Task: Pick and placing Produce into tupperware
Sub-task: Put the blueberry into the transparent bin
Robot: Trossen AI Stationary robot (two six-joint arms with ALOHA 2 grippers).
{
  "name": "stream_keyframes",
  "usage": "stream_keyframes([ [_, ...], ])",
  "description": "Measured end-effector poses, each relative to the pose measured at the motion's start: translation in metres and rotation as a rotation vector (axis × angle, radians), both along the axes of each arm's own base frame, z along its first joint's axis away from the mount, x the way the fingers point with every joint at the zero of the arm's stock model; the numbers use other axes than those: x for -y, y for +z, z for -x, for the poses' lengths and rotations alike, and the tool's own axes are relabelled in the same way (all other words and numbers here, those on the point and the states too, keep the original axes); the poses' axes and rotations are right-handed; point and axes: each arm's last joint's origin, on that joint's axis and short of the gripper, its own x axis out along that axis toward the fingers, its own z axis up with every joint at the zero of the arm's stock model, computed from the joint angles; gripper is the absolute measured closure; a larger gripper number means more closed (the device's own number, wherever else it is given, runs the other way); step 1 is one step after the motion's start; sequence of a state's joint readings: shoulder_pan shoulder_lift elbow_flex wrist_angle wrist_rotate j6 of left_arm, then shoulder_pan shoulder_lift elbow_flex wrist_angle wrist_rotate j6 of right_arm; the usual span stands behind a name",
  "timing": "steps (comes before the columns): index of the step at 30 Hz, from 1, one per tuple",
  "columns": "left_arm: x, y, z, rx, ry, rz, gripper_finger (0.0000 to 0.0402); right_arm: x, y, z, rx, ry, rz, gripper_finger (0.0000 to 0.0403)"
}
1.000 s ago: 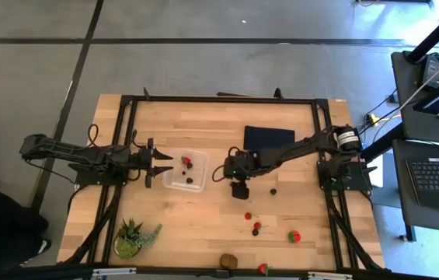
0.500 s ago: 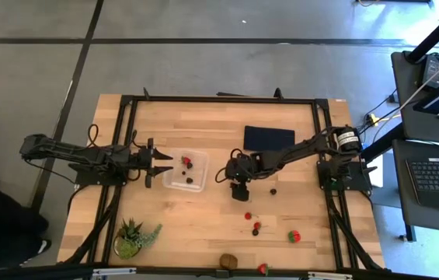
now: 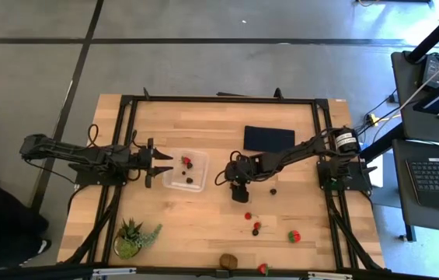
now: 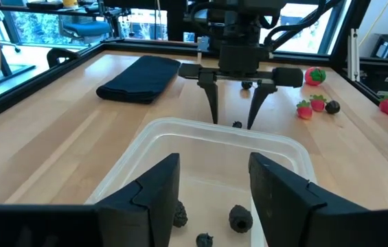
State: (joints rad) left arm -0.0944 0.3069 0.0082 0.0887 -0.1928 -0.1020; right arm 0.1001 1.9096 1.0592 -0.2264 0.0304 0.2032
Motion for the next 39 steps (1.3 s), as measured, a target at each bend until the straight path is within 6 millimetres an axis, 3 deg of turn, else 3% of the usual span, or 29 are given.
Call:
stream_keyframes([
  [12,0.0,-0.0002,0.0,-0.003,0.0,0.0,0.0233,0.0008,-0.002,0.0016,-0.023,-0.005,0.014,0.0228],
  [39,0.0,-0.0003,0.0,-0.003,0.0,-0.001,0.0235,0.0004,-0.0041,0.0032,-0.042,-0.006,0.004,0.0336],
])
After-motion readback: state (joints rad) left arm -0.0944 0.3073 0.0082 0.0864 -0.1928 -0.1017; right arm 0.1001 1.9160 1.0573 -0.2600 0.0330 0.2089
